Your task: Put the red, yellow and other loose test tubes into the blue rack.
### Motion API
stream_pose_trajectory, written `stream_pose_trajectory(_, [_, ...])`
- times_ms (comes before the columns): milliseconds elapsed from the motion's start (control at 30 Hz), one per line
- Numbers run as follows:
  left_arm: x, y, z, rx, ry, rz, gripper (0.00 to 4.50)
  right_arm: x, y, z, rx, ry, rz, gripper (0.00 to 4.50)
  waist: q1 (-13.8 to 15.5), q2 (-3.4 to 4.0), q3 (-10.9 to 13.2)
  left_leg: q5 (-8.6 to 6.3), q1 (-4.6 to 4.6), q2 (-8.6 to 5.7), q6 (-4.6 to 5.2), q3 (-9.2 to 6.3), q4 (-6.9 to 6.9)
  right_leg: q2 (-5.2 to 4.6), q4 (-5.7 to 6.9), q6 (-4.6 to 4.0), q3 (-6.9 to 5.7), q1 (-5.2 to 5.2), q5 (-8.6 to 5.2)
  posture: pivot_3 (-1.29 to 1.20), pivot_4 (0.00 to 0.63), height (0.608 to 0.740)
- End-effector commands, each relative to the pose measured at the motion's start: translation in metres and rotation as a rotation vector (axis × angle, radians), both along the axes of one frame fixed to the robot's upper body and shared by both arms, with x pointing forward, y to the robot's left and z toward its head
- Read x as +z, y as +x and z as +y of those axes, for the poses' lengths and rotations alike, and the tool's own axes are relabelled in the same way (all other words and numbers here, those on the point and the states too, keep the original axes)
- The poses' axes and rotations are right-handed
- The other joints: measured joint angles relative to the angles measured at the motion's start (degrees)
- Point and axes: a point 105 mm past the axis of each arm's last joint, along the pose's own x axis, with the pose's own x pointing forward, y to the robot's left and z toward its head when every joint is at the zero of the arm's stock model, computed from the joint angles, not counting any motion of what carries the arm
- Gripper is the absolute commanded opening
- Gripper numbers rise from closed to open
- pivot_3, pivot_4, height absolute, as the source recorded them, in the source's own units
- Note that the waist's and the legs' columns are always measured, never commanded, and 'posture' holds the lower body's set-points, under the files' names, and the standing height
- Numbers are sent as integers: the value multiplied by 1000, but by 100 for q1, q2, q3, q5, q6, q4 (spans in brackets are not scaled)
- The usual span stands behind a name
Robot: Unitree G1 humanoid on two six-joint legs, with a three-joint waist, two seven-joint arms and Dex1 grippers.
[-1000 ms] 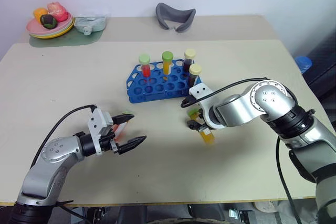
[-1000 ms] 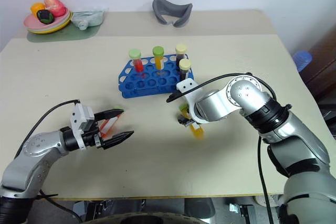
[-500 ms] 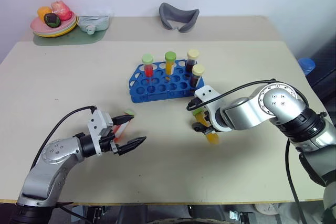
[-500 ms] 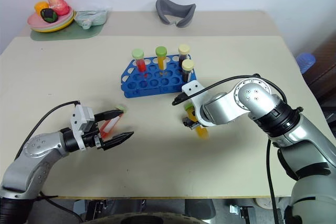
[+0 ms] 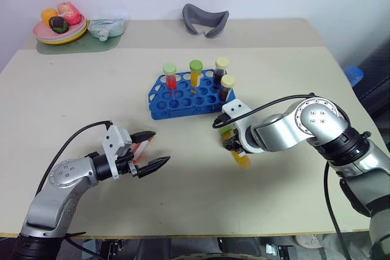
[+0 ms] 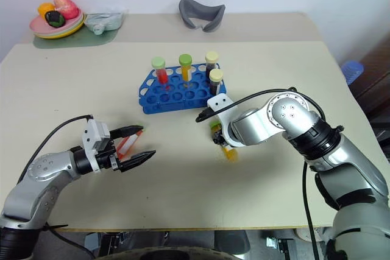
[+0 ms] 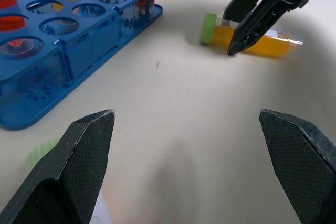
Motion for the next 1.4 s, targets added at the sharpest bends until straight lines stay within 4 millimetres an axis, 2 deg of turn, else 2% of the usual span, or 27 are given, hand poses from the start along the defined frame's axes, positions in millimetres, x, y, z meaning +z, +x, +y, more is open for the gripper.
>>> stream_pose_trajectory(33, [6, 1, -1, -11, 2, -29, 4500, -12, 0, -8, -45, -37, 27, 2762, -5, 0, 0, 0, 0, 0, 0, 0, 0, 0, 0, 0, 0, 0, 0, 0, 150, 740])
stream_pose_trajectory(133, [6, 0, 0, -11, 4, -29, 4500, -11, 0, -6, -44, -28, 22, 1940, -9, 0, 0, 0, 0, 0, 0, 0, 0, 0, 0, 0, 0, 1, 0, 0, 150, 740])
stream_pose_trajectory(200, [6, 0, 0, -11, 5, -29, 4500, -9, 1, -3, -39, -22, 20, 1074, -3, 0, 0, 0, 0, 0, 0, 0, 0, 0, 0, 0, 0, 1, 0, 0, 150, 740])
stream_pose_trajectory(433, [8, 0, -2, -13, 6, -34, 4500, -2, 4, 1, -26, -13, -3, 1074, -22, 0, 0, 0, 0, 0, 0, 0, 0, 0, 0, 0, 0, 1, 0, 0, 150, 740])
stream_pose_trajectory(500, [10, 0, -3, -12, 6, -36, 4500, 11, 3, 15, 50, 19, -34, 1074, -29, 2, 1, 0, -1, 0, 0, 0, 1, 0, 0, 0, 0, 1, 0, 0, 150, 740])
stream_pose_trajectory(633, [16, 3, 4, 24, 10, -50, 4500, 60, -6, 57, 237, 213, -149, 1074, -82, 18, 14, 0, -15, 0, 0, 0, -3, 0, 5, 0, 1, -22, 0, 0, 150, 740])
stream_pose_trajectory(733, [24, 6, 14, 75, 6, -62, 4500, 105, -3, 70, 304, 387, -398, 1074, -98, 18, 15, 0, -24, 1, 0, -5, -15, 2, 7, 0, 0, -39, -1, 0, 150, 740])
stream_pose_trajectory(833, [31, 9, 20, 109, 1, -72, 4500, 128, -4, 70, 418, 446, -667, 1074, -45, 16, 14, 0, -28, 0, 0, -10, -20, -2, -10, 1, -11, -34, -1, 0, 150, 740])
stream_pose_trajectory(933, [37, 12, 21, 130, -20, -78, 4500, 127, -2, 73, 490, 511, -791, 1074, 9, 14, 12, 0, -28, -4, -1, -7, -19, -6, -17, 2, -12, -30, -1, 0, 150, 740])
stream_pose_trajectory(1033, [43, 18, 22, 154, -41, -89, 4500, 129, 18, 71, 371, 648, -917, 1074, -7, 17, 15, 0, -22, -1, -1, -5, -16, -2, -11, 1, -9, -29, 0, 0, 150, 740])
stream_pose_trajectory(1167, [49, 27, 20, 189, -63, -116, 4500, 119, 36, 82, 317, 671, -1098, 1074, -40, 16, 14, 2, -19, -2, -3, -3, -14, -1, 0, 1, -6, -30, 0, 0, 150, 740])
stream_pose_trajectory(1300, [55, 28, 17, 179, -175, -118, 4500, 109, 49, 89, 282, 703, -1153, 1074, -69, 14, 13, 3, -18, -3, -6, -1, -16, -3, -1, 2, -6, -29, 1, 0, 150, 740])
stream_pose_trajectory(1400, [53, 26, 18, 184, -195, -124, 4500, 102, 55, 93, 284, 699, -1179, 1074, -110, 14, 13, 6, -18, -3, -11, -2, -15, -4, 3, 2, -6, -29, 1, 0, 150, 740])
